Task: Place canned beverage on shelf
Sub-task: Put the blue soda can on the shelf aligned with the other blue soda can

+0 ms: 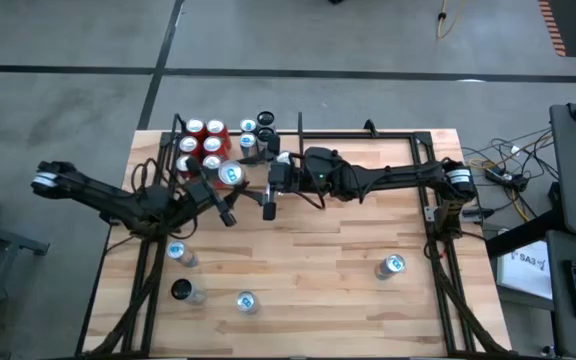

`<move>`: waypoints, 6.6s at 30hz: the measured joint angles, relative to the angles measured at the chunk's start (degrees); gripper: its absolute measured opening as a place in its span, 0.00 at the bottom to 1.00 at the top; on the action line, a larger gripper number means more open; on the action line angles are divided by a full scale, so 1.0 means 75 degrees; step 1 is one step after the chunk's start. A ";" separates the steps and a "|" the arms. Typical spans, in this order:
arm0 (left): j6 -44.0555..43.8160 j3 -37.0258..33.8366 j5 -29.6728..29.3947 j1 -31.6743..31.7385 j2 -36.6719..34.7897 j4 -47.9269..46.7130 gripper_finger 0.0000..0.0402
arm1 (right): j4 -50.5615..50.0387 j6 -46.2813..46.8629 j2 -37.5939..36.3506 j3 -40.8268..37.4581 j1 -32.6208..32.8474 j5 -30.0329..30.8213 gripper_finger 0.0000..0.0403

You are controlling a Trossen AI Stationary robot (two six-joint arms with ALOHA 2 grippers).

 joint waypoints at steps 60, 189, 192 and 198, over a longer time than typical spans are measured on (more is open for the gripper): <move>0.0680 0.0000 -0.0885 -0.0017 -0.2097 -0.1934 0.66 | 0.0225 0.0851 -0.0663 -0.0452 -0.0882 0.0237 0.55; -0.1378 -0.1221 0.6179 0.3034 -0.2041 -0.3534 0.67 | 0.2615 -0.0006 0.2337 -0.0729 0.0624 0.3461 0.55; -0.1246 -0.1221 0.6184 0.3034 -0.1918 -0.3481 0.66 | 0.2608 -0.0007 0.2331 -0.0729 0.0622 0.3408 0.55; -0.1089 -0.1221 0.6191 0.3031 -0.1894 -0.3379 0.54 | 0.2615 -0.0026 0.2328 -0.0731 0.0616 0.3403 0.55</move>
